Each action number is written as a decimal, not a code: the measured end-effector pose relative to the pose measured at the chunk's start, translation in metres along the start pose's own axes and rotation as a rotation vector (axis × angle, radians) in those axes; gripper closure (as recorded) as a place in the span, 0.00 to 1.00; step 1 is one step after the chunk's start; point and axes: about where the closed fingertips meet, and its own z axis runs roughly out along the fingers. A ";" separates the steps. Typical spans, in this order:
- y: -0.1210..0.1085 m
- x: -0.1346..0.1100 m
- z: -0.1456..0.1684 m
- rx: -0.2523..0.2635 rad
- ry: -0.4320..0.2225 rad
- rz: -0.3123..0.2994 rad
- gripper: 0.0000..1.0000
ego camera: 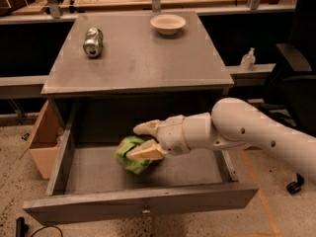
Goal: Place green rice chip bag into top drawer
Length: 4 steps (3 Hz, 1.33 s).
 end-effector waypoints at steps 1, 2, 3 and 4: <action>-0.013 -0.004 -0.009 0.031 -0.002 -0.009 0.00; -0.038 -0.013 -0.050 0.170 -0.002 0.028 0.00; -0.070 -0.040 -0.118 0.368 -0.027 0.025 0.00; -0.100 -0.059 -0.185 0.599 0.018 0.044 0.00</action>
Offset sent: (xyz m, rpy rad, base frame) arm 0.0565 -0.1096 0.0807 0.0134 -0.1042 -0.3938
